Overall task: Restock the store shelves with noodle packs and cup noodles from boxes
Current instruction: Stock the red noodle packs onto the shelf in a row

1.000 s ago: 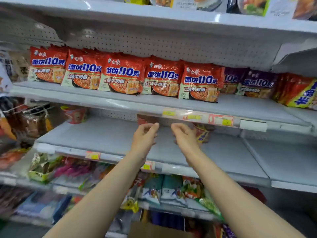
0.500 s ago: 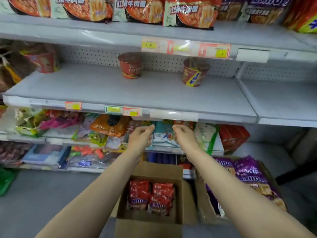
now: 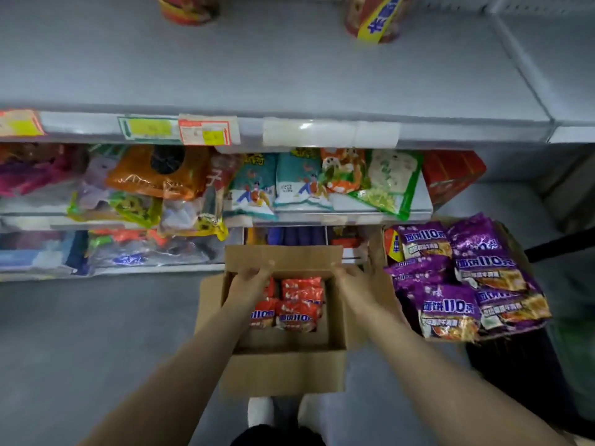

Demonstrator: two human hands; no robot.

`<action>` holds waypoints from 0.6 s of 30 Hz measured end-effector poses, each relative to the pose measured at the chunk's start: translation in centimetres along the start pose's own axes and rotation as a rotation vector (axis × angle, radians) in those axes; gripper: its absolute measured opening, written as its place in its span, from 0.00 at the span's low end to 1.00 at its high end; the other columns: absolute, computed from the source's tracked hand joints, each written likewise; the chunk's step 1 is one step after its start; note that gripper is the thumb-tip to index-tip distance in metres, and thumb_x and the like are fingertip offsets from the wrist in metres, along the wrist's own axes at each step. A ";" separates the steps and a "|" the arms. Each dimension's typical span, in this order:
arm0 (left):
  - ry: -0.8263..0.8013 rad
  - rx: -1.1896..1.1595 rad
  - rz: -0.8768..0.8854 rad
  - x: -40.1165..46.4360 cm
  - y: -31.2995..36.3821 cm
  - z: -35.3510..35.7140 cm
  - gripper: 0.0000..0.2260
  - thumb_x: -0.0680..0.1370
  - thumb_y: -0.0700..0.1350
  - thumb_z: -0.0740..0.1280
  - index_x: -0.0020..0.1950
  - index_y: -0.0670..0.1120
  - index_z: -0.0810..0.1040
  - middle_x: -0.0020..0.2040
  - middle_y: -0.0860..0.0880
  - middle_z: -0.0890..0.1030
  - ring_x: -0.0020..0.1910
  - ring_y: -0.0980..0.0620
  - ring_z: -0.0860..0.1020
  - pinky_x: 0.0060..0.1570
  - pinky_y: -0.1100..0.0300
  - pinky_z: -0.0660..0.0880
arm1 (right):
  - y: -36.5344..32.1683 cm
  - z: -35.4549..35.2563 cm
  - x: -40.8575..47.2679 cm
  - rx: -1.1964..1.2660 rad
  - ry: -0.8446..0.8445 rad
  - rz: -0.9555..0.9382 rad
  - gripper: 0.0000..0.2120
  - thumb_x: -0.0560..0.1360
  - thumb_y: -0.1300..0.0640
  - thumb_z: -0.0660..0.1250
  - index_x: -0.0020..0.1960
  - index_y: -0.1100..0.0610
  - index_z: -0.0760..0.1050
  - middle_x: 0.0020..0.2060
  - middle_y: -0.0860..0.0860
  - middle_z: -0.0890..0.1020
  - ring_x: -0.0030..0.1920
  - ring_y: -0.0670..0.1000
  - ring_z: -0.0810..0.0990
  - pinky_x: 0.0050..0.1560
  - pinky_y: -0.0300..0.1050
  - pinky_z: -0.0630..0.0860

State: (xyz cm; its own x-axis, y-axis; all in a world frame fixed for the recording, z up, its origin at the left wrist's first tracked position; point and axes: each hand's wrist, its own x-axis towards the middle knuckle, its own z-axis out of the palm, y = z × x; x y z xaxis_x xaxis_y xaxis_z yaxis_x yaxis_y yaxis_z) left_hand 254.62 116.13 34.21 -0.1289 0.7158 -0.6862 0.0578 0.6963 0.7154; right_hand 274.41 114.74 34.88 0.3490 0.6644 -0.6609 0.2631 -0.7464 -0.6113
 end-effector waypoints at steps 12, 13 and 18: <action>-0.081 -0.038 -0.143 13.4 -13.1 1.4 0.15 0.77 0.57 0.71 0.58 0.52 0.78 0.53 0.48 0.84 0.52 0.46 0.84 0.58 0.43 0.79 | 12.7 8.0 12.7 0.071 -0.042 0.176 0.10 0.83 0.44 0.61 0.46 0.47 0.73 0.44 0.45 0.79 0.46 0.46 0.78 0.55 0.47 0.73; -0.067 -0.050 -0.156 14.7 -14.6 1.4 0.15 0.77 0.57 0.71 0.58 0.52 0.77 0.53 0.48 0.84 0.52 0.46 0.84 0.58 0.43 0.79 | 13.9 8.7 14.0 0.046 -0.057 0.182 0.10 0.83 0.44 0.61 0.46 0.46 0.74 0.45 0.46 0.80 0.49 0.47 0.79 0.56 0.47 0.73; 0.030 -0.050 -0.244 20.8 -22.9 1.7 0.13 0.77 0.57 0.71 0.56 0.52 0.77 0.54 0.48 0.83 0.54 0.46 0.81 0.62 0.41 0.76 | 19.7 12.3 19.9 -0.043 -0.088 0.202 0.07 0.84 0.44 0.59 0.49 0.44 0.71 0.41 0.41 0.75 0.41 0.40 0.71 0.43 0.41 0.68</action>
State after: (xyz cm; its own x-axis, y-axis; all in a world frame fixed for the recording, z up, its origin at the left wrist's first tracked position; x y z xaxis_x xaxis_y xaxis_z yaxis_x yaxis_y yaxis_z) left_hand 252.32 115.17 3.27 -0.1621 0.5248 -0.8356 -0.0279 0.8441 0.5355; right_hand 275.44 113.80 4.32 0.3188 0.5010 -0.8046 0.2352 -0.8642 -0.4448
